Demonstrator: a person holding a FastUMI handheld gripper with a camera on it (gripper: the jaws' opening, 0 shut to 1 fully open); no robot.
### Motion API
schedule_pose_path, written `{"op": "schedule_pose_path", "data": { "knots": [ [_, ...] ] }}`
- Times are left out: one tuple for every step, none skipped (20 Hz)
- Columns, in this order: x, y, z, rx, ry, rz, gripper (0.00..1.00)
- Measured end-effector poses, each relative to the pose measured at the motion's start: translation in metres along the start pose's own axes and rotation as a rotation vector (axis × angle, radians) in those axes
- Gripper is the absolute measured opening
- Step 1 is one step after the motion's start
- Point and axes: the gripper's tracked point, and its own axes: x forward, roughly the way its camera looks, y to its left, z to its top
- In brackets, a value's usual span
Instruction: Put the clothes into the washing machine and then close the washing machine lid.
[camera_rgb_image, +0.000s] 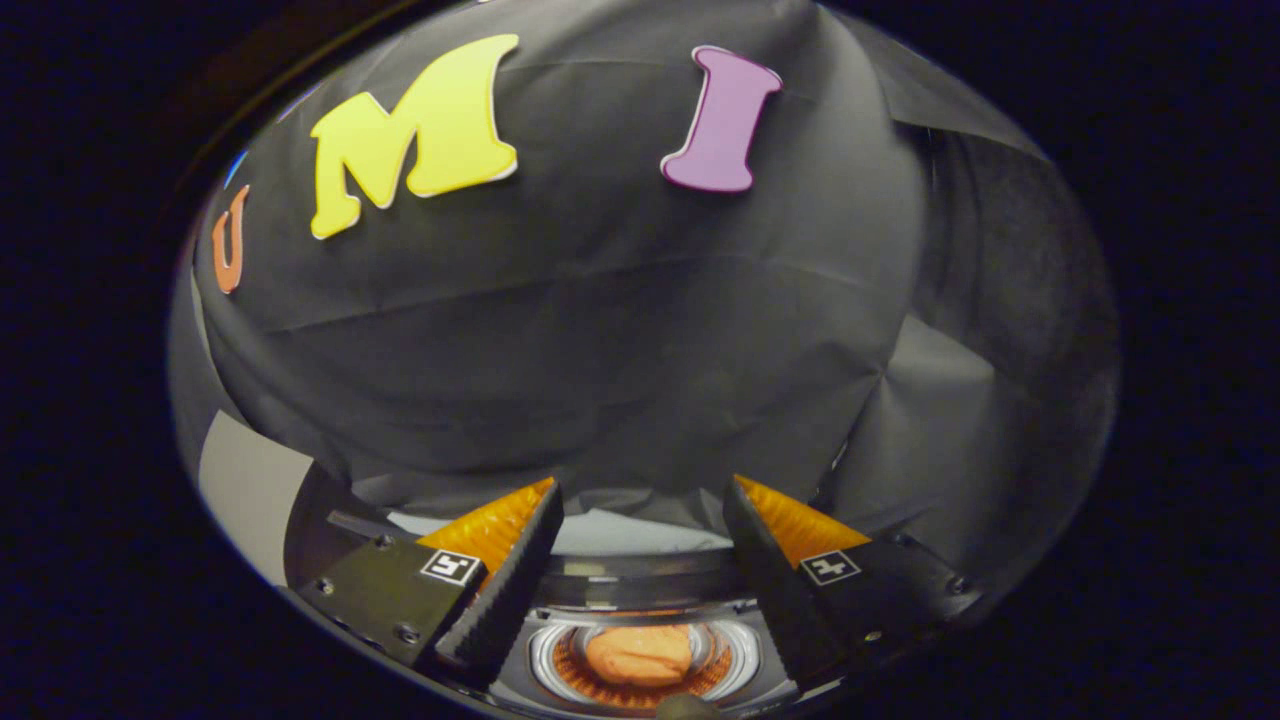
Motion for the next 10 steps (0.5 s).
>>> {"op": "schedule_pose_path", "data": {
  "knots": [
    [0.0048,-0.0003,0.0012,0.0,-0.021,0.0,1.0],
    [0.0062,0.0003,0.0,0.005,-0.032,0.006,1.0],
    [0.0057,0.0007,0.0008,0.012,-0.047,0.011,1.0],
    [0.0043,0.0007,0.0008,0.012,-0.063,0.014,1.0],
    [0.0055,0.0005,0.0012,0.008,-0.078,0.018,1.0],
    [0.0048,0.0005,0.0015,0.007,-0.097,0.021,1.0],
    [0.0047,0.0008,0.0016,0.008,-0.11,0.023,1.0],
    [0.0031,0.0005,0.0003,0.009,-0.115,0.025,1.0],
    [0.0017,0.0008,-0.0009,0.008,-0.122,0.027,1.0],
    [-0.0007,0.0012,-0.0021,0.007,-0.131,0.029,1.0]
  ]
}}
